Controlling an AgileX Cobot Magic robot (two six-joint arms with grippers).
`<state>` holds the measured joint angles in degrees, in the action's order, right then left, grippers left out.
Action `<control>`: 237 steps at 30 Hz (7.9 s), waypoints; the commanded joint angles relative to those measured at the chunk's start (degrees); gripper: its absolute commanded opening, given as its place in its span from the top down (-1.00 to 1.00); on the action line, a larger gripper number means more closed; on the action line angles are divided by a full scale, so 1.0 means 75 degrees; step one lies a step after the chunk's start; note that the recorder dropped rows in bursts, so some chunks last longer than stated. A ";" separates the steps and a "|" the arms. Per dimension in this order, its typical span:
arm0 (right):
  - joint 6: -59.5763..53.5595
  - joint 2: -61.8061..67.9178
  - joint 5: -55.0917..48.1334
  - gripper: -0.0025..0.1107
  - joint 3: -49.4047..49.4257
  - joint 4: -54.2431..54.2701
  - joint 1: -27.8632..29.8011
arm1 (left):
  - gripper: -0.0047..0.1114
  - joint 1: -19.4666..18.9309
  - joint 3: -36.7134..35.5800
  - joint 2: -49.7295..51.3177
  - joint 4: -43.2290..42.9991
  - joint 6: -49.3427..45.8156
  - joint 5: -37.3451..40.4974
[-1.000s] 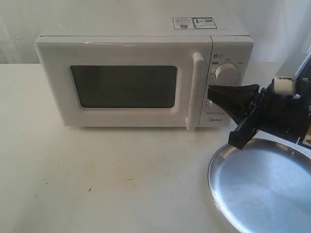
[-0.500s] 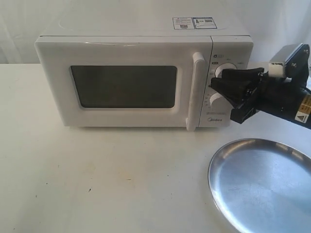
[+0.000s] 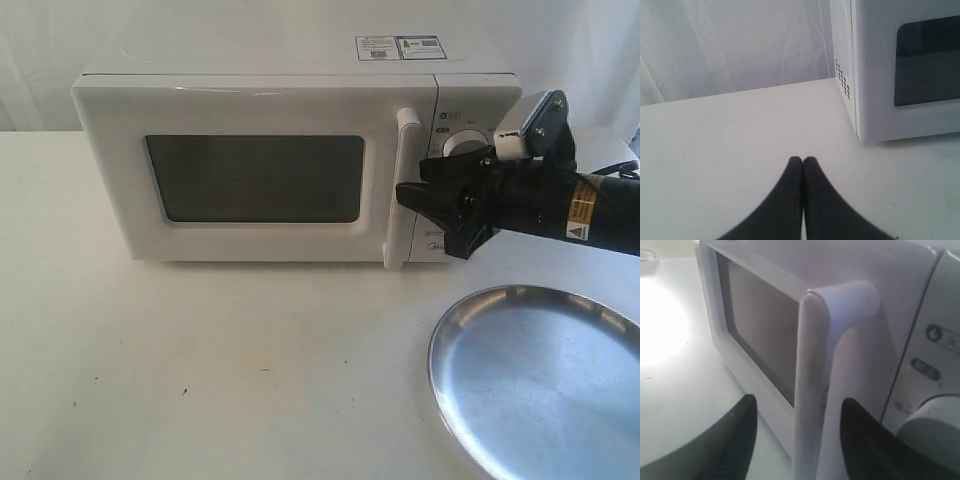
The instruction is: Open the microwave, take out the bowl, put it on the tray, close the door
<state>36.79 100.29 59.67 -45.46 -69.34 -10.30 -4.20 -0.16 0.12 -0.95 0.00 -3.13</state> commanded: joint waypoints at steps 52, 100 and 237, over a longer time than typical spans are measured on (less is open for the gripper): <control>0.0781 0.0738 0.1239 0.56 -0.0770 -0.1098 -0.0257 | 0.92 -0.0001 0.0021 -0.0016 0.0060 0.0000 -0.0032; -0.0434 0.0167 0.1373 0.96 -0.0861 -0.2732 -0.1315 | 0.92 -0.0001 0.0021 -0.0016 0.0060 0.0000 -0.0032; -0.0479 0.0316 0.1373 0.96 -0.0529 -0.2586 -0.2122 | 0.92 -0.0001 0.0021 -0.0016 0.0060 0.0000 -0.0032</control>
<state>36.33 102.29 54.45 -51.45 -72.31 -17.14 -4.20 -0.16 0.12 -0.95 0.00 -3.13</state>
